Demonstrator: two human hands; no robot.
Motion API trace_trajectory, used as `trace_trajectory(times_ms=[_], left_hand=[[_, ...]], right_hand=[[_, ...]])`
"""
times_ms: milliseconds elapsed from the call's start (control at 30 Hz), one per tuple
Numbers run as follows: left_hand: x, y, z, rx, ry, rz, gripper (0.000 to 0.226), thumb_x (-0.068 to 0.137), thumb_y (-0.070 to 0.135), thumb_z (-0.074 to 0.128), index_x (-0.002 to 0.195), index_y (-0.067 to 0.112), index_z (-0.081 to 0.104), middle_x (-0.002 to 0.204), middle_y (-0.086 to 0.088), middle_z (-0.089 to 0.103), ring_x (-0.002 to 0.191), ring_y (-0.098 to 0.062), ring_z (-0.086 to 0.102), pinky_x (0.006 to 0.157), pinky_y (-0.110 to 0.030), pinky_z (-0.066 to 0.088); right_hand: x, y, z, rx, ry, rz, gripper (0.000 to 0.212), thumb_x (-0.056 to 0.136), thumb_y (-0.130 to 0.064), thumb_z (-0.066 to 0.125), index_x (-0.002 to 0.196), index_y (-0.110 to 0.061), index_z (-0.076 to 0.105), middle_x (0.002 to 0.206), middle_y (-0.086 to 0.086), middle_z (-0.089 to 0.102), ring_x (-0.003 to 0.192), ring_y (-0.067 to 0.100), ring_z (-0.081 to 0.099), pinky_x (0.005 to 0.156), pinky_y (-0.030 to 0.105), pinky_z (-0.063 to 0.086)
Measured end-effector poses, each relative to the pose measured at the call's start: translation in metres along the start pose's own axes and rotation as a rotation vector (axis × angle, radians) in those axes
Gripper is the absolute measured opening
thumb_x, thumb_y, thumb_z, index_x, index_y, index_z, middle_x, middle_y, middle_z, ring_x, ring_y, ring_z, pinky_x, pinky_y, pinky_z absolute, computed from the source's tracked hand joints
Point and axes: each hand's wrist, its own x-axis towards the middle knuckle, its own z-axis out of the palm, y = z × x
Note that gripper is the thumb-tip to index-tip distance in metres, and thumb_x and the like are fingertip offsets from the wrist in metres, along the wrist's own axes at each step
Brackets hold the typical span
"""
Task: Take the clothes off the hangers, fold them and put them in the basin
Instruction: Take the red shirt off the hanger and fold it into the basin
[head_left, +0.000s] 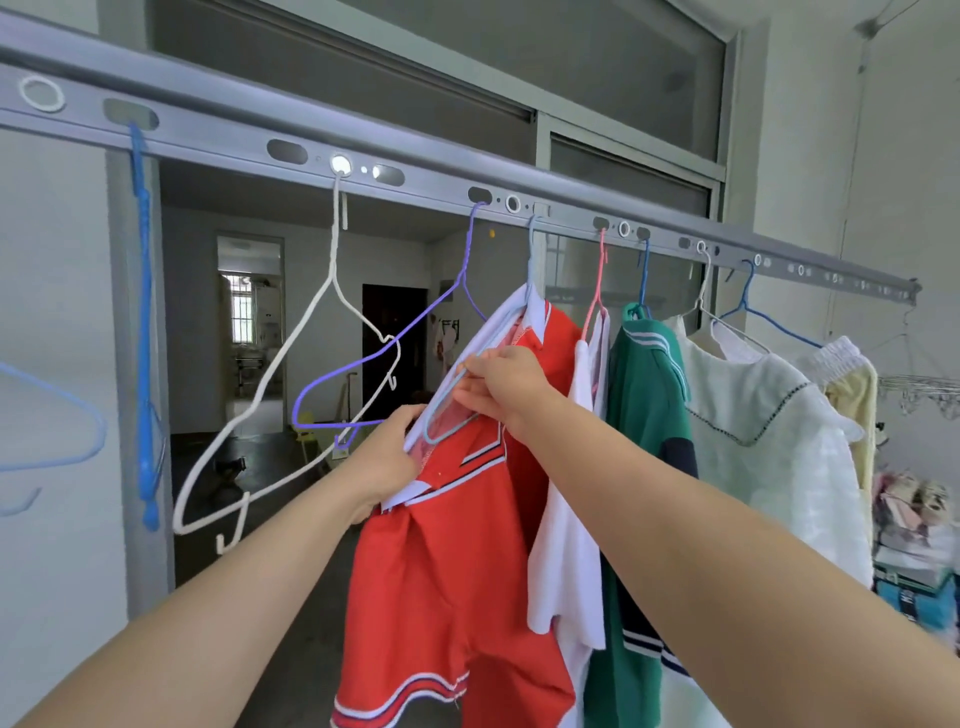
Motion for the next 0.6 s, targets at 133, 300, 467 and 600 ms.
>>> trace_trajectory(times_ms=[133, 300, 467, 600], left_hand=[[-0.004, 0.004, 0.002, -0.144, 0.001, -0.047, 0.037, 0.088, -0.010, 0.039, 0.112, 0.016, 0.052, 0.097, -0.004, 0.059, 0.080, -0.010, 0.056, 0.064, -0.021, 0.043], [-0.007, 0.021, 0.023, -0.594, -0.034, -0.164, 0.031, 0.078, -0.002, 0.049, 0.102, 0.013, 0.060, 0.089, -0.009, 0.065, 0.077, -0.020, 0.061, 0.071, -0.031, 0.047], [-0.009, 0.017, 0.026, -0.386, -0.137, -0.139, 0.039, 0.065, 0.014, 0.055, 0.103, 0.020, 0.060, 0.100, -0.009, 0.065, 0.089, -0.022, 0.060, 0.083, -0.038, 0.047], [-0.013, 0.017, 0.033, -0.394, -0.202, -0.167, 0.031, 0.072, -0.001, 0.058, 0.095, 0.020, 0.059, 0.087, -0.009, 0.063, 0.080, -0.024, 0.059, 0.072, -0.034, 0.048]], right_hand=[[-0.005, -0.003, -0.004, 0.141, -0.034, -0.008, 0.017, 0.094, 0.001, 0.050, 0.079, -0.005, 0.052, 0.072, 0.008, 0.055, 0.062, 0.012, 0.057, 0.047, 0.017, 0.053], [-0.006, -0.002, -0.007, 0.163, -0.015, -0.019, 0.021, 0.095, -0.003, 0.051, 0.074, -0.008, 0.052, 0.066, 0.004, 0.056, 0.044, 0.003, 0.058, 0.048, 0.017, 0.053], [-0.007, -0.006, -0.011, 0.164, 0.031, -0.020, 0.023, 0.095, -0.001, 0.051, 0.072, -0.007, 0.049, 0.071, 0.006, 0.057, 0.062, 0.012, 0.057, 0.045, 0.017, 0.052], [-0.008, -0.003, -0.008, 0.168, 0.046, -0.020, 0.023, 0.096, -0.001, 0.049, 0.074, -0.009, 0.047, 0.074, 0.007, 0.056, 0.065, 0.015, 0.056, 0.045, 0.017, 0.053]])
